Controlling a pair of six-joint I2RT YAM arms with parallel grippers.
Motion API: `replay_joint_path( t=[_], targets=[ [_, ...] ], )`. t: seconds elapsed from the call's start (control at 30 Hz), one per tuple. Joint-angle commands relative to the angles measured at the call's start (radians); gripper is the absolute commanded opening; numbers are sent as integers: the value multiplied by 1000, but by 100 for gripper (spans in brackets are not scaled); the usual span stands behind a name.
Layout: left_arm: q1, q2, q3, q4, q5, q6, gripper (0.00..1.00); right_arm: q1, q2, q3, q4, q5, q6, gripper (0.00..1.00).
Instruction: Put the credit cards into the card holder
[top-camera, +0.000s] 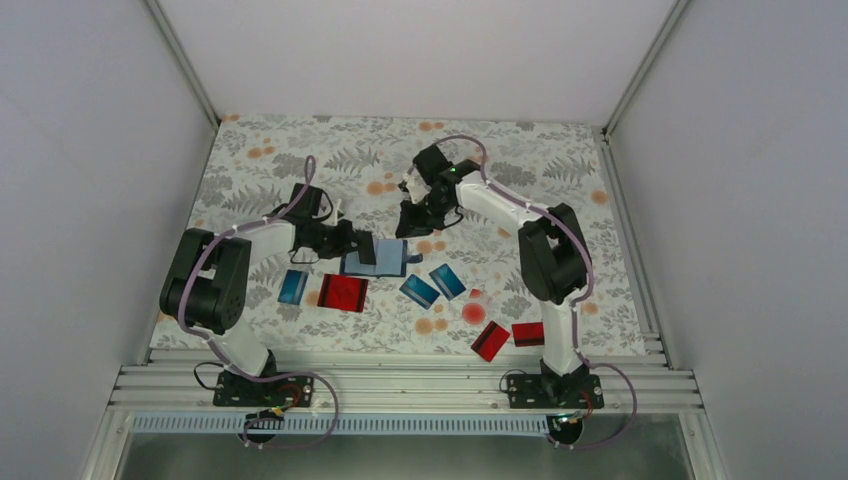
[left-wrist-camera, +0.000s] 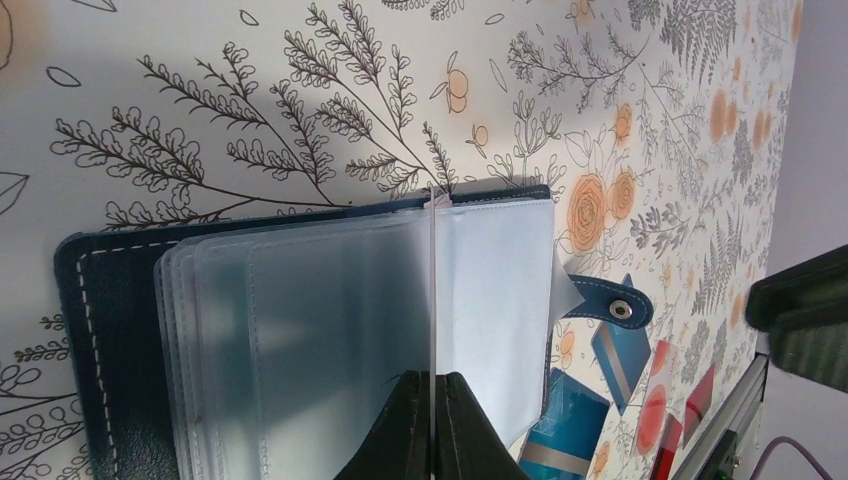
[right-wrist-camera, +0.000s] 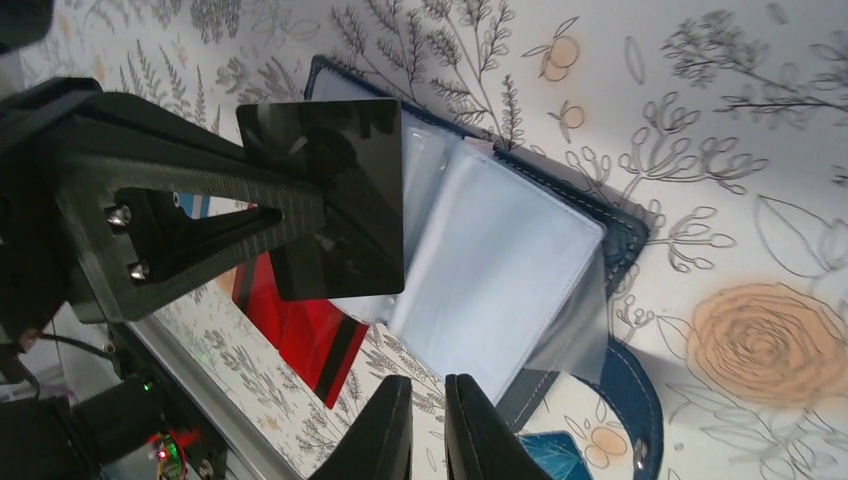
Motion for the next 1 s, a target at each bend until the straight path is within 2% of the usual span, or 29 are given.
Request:
replay_joint_path(
  t=[0.0, 0.17, 0.5, 0.97],
  targets=[
    [6, 10, -20, 21, 20, 26, 2, 4, 52, -41, 75, -90, -11, 8],
    [6, 11, -34, 43, 34, 14, 2, 2, 68, -94, 120, -107, -19, 4],
    [5, 18, -45, 59, 48, 18, 2, 1, 108, -180, 163, -72, -36, 4],
    [3, 48, -95, 162, 72, -31, 2, 2, 113, -290, 172, -3, -42, 4]
  ],
)
